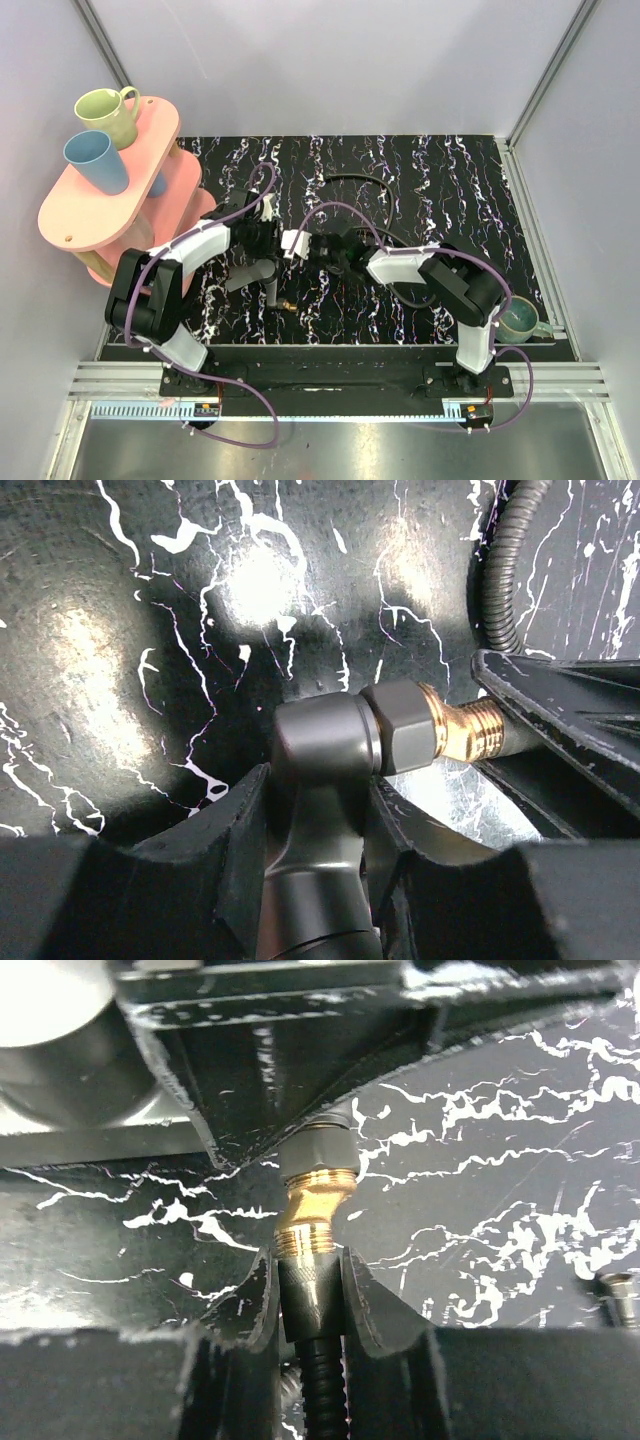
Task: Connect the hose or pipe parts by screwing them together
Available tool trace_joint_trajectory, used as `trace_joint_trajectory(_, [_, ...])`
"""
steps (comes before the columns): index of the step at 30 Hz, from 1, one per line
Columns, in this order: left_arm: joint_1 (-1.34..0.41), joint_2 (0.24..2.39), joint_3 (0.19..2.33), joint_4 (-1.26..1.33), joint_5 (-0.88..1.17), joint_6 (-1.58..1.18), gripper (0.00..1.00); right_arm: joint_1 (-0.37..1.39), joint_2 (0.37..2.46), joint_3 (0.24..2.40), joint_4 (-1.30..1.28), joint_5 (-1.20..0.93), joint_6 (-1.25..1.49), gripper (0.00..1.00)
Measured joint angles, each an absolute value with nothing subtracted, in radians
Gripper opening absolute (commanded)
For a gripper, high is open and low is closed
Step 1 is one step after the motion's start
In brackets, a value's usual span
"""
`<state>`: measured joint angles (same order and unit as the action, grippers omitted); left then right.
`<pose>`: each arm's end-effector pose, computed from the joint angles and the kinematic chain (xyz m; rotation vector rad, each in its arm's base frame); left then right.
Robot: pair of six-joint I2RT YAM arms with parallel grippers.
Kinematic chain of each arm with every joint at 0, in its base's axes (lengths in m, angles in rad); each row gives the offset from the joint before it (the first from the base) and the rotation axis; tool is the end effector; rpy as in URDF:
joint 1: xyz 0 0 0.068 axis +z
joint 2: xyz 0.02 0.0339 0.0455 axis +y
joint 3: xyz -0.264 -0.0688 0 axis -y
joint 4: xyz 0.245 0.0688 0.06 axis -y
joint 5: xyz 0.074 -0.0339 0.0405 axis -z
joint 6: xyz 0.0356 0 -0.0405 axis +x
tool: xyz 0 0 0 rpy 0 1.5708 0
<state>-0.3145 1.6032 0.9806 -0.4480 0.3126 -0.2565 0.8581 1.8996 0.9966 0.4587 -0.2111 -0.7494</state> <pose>0.2955 -0.1076 0.1886 0.1860 2.6825 -0.5996 0.2574 0.3093 0.1614 -1.5414 1.2990 0.2818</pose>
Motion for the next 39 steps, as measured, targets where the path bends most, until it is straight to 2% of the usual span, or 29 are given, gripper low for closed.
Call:
trace_joint_trajectory(9, [-0.315, 1.560, 0.945, -0.389, 0.288, -0.278, 0.00, 0.754, 1.928, 1.055, 0.460, -0.450, -0.381, 0.00])
trace_joint_trajectory(19, [-0.319, 1.505, 0.939, -0.339, 0.178, -0.201, 0.00, 0.646, 2.067, 1.213, 0.516, -0.717, 0.258, 0.00])
trace_joint_trajectory(22, [-0.322, 1.505, 0.941, -0.341, 0.175, -0.198, 0.00, 0.635, 2.077, 1.211, 0.530, -0.729, 0.384, 0.14])
trace_joint_trajectory(23, [-0.324, 1.507, 0.942, -0.347, 0.175, -0.198, 0.00, 0.634, 2.077, 1.207, 0.529, -0.728, 0.409, 0.25])
trace_joint_trajectory(26, [-0.330, 1.517, 0.951, -0.361, 0.174, -0.199, 0.00, 0.630, 2.075, 1.192, 0.527, -0.723, 0.450, 0.46])
trace_joint_trajectory(27, [-0.334, 1.522, 0.955, -0.364, 0.175, -0.200, 0.00, 0.626, 2.068, 1.182, 0.525, -0.716, 0.471, 0.64])
trace_joint_trajectory(29, [-0.352, 1.528, 0.962, -0.350, 0.183, -0.212, 0.00, 0.622, 2.056, 1.161, 0.516, -0.696, 0.499, 0.81])
trace_joint_trajectory(30, [-0.362, 1.534, 0.968, -0.344, 0.183, -0.213, 0.00, 0.617, 2.046, 1.147, 0.504, -0.685, 0.500, 1.00])
trace_joint_trajectory(39, [-0.378, 1.649, 1.085, -0.380, 0.168, -0.219, 0.00, 0.552, 1.812, 1.098, 0.234, -0.459, 0.447, 1.00])
